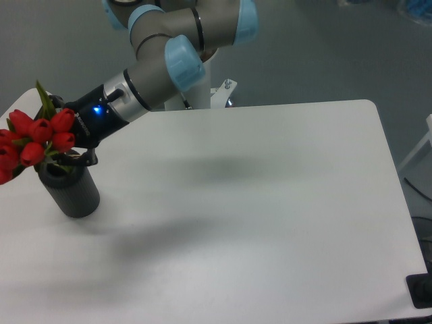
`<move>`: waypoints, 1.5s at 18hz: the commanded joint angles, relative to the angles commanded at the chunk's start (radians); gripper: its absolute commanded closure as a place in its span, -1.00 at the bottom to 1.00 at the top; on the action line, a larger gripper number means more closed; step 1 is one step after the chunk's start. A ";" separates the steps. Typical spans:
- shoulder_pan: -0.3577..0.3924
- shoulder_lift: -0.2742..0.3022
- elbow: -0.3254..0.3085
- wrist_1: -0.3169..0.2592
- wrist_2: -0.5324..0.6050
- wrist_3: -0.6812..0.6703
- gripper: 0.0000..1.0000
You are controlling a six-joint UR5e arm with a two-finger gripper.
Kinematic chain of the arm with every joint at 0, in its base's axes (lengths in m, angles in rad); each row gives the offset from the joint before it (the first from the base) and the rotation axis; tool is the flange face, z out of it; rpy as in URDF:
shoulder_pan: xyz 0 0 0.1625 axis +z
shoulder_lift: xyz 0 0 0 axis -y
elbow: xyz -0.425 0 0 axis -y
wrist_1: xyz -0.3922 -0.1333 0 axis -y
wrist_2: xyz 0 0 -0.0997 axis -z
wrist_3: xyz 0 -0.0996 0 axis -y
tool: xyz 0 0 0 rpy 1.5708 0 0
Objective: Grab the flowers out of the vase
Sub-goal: 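Lift the gripped tulips up out of the black vase, then carry the tulips away from the vase over the open table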
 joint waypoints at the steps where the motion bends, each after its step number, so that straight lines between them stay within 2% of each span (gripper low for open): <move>1: 0.012 0.000 0.008 0.002 -0.034 -0.035 0.93; 5: 0.051 -0.003 0.044 0.002 -0.077 -0.106 0.92; 11: 0.091 -0.005 0.058 0.002 -0.097 -0.140 0.92; 15: 0.117 -0.017 0.113 0.002 -0.097 -0.195 0.92; 20: 0.140 -0.067 0.182 0.015 -0.082 -0.149 0.92; 23: 0.155 -0.110 0.233 0.014 -0.007 -0.117 0.92; 27: 0.160 -0.133 0.265 0.012 0.237 0.015 0.92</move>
